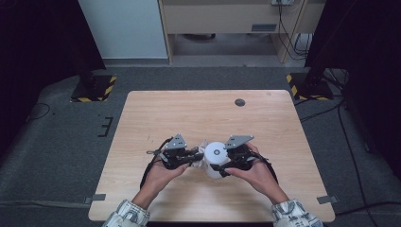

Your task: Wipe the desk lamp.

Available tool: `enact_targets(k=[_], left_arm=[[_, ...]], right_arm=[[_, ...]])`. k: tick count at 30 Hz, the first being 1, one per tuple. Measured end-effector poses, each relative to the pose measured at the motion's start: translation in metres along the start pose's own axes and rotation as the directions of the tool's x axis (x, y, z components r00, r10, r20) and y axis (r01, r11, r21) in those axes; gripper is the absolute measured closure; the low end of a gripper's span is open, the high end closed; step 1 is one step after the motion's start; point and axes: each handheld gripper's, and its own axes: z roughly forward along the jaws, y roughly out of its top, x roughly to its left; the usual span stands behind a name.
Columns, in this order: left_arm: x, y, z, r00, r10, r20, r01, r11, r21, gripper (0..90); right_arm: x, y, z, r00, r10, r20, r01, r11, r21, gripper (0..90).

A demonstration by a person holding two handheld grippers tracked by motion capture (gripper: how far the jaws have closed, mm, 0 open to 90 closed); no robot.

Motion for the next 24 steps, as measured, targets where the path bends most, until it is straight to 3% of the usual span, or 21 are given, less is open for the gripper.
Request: enact_targets(k=[5, 8, 11, 16, 20, 24], left_arm=[[-0.001, -0.011, 0.016, 0.9984, 0.033, -0.046, -0.029, 0.9961, 0.083, 79.6], [-0.002, -0.009, 0.011, 0.999, 0.023, -0.039, -0.021, 0.9981, 0.058, 79.6], [-0.005, -0.005, 0.0, 0.9999, -0.003, -0.011, 0.003, 1.0, 0.001, 79.6], [-0.018, -0.01, -0.007, 0.9994, -0.012, 0.032, 0.013, 0.9998, -0.016, 79.6], [-0.029, -0.018, 0.007, 0.9987, 0.013, 0.049, -0.015, 0.9991, 0.04, 79.6], [-0.033, -0.029, 0.024, 0.9982, 0.007, 0.059, -0.013, 0.9951, 0.098, 79.5]], right_arm=[[0.0, 0.0, 0.0, 1.0, 0.001, 0.0, -0.001, 1.0, -0.001, 9.2], [0.0, 0.0, 0.0, 1.0, 0.002, 0.001, -0.002, 1.0, -0.001, 9.2], [0.0, 0.0, 0.0, 1.0, 0.002, 0.001, -0.002, 1.0, -0.001, 9.2], [0.0, 0.0, 0.0, 1.0, 0.002, -0.002, -0.002, 1.0, -0.002, 9.2], [0.0, 0.0, 0.0, 1.0, 0.001, -0.001, -0.001, 1.0, -0.001, 9.2], [-0.001, 0.0, 0.0, 1.0, 0.003, -0.001, -0.003, 1.0, -0.001, 9.2]])
